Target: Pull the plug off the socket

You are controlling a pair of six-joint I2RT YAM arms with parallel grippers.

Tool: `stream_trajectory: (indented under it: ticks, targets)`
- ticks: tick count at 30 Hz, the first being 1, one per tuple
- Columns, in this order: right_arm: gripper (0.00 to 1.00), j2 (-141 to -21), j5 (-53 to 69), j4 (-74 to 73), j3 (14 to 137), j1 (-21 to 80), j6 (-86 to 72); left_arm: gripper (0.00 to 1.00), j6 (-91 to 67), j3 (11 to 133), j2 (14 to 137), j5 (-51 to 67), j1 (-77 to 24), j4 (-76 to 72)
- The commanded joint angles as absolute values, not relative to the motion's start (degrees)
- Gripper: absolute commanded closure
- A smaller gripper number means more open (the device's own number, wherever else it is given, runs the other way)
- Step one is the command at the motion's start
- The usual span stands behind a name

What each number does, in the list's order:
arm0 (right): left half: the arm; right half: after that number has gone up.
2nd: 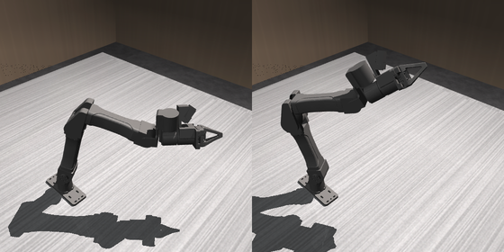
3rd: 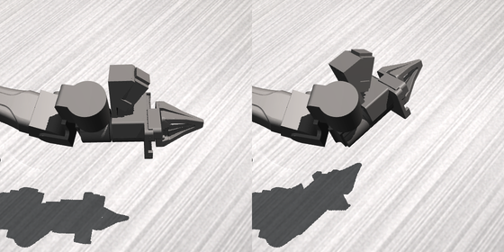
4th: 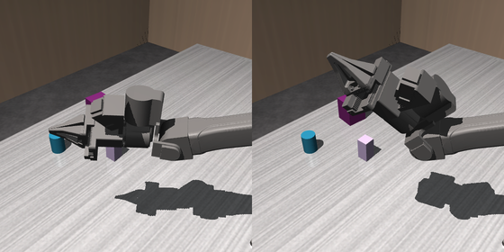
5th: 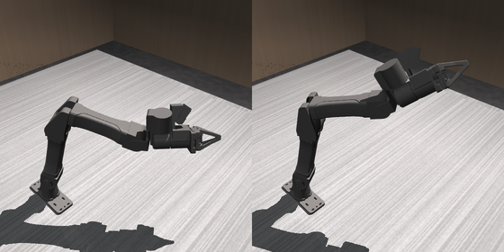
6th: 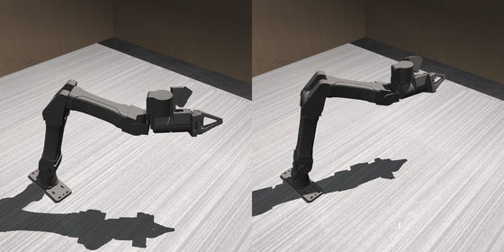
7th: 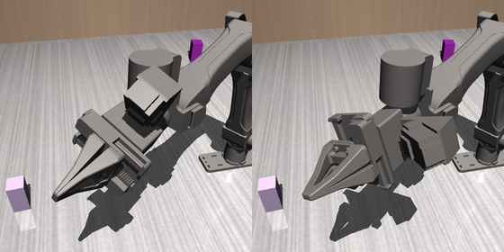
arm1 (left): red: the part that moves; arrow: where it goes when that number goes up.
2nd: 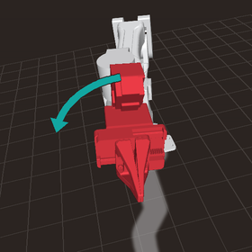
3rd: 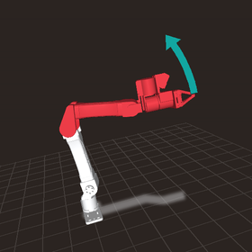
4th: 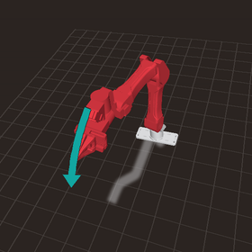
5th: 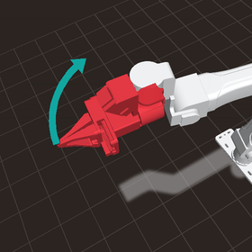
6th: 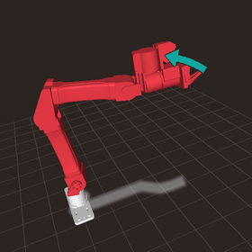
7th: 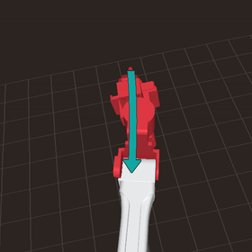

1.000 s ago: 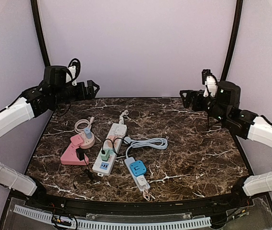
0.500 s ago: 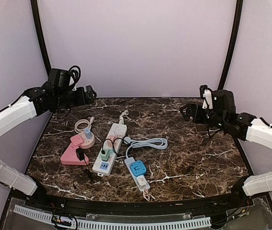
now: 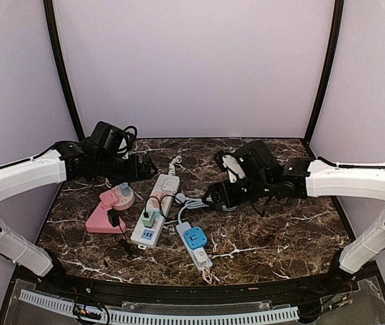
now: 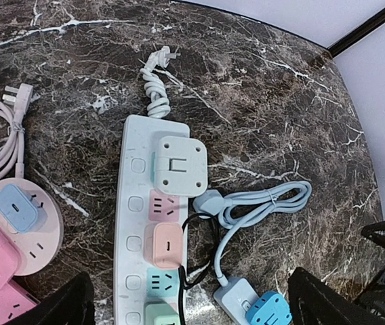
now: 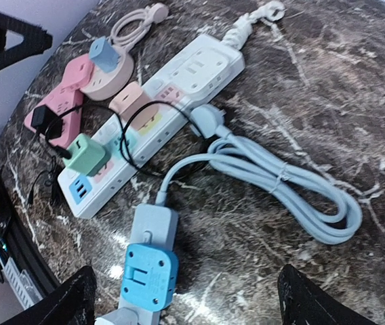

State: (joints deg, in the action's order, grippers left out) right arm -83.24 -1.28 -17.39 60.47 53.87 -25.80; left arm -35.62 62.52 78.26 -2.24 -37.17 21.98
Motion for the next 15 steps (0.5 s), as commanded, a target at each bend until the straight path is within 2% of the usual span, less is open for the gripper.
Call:
stream_trajectory:
  ticks: [1, 7, 15]
  targets:
    - [0.11, -87.1, 6.02, -20.14, 62.09, 55.63, -26.71, 0.01, -38.4, 60.76, 77.74, 0.8, -38.2, 22.83]
    - [0.12, -92.01, 16.61, -17.08, 60.31, 55.4, -26.28, 0.01, -38.91, 60.69, 78.66, 2.0, -40.46, 22.7]
    - [0.2, -98.96, 24.39, -11.23, 58.24, 54.14, -28.06, 0.01, -40.23, 60.78, 80.45, 1.7, -42.64, 21.02]
